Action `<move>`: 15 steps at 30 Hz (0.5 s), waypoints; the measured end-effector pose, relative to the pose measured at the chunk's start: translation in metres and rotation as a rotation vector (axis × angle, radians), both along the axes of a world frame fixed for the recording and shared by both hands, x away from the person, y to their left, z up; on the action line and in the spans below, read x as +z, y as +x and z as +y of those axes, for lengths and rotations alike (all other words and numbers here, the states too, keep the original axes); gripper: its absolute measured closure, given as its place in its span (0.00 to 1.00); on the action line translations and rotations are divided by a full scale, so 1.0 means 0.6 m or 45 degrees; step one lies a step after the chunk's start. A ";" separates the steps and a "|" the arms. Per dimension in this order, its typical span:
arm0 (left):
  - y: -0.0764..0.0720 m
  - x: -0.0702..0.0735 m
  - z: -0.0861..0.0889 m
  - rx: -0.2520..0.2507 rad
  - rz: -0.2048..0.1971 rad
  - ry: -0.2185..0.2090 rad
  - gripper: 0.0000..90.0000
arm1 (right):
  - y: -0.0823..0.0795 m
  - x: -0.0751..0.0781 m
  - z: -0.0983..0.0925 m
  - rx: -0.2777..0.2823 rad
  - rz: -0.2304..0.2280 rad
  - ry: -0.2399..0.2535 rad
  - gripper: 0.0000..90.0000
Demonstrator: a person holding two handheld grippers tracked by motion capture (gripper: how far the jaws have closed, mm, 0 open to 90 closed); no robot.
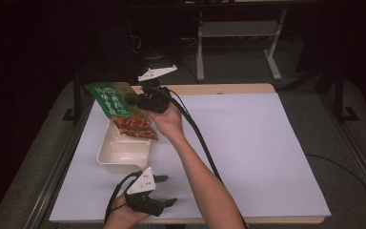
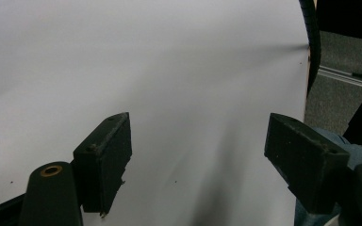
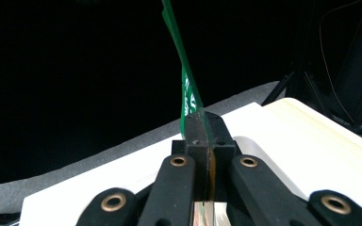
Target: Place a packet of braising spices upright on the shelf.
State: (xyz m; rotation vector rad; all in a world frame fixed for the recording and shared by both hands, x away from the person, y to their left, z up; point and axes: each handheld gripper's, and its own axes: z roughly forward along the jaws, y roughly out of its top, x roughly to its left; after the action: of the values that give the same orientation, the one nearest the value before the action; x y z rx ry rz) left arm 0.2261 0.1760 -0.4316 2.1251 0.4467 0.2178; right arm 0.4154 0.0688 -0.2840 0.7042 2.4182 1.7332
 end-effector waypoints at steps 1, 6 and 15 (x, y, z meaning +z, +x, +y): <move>0.000 0.000 0.000 -0.001 -0.001 0.000 0.25 | 0.002 -0.004 0.003 -0.006 0.006 0.000 1.00; 0.000 -0.001 -0.001 -0.005 0.001 0.003 0.25 | 0.011 -0.020 0.015 -0.021 0.033 0.023 1.00; 0.001 -0.002 0.000 0.003 0.006 0.001 0.25 | 0.020 -0.051 0.029 -0.065 0.086 0.050 1.00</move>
State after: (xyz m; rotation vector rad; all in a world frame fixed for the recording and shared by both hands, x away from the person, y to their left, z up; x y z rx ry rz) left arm 0.2267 0.1758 -0.4325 2.1262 0.4515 0.2144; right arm 0.4277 0.0859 -0.3147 0.8342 2.3925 1.7702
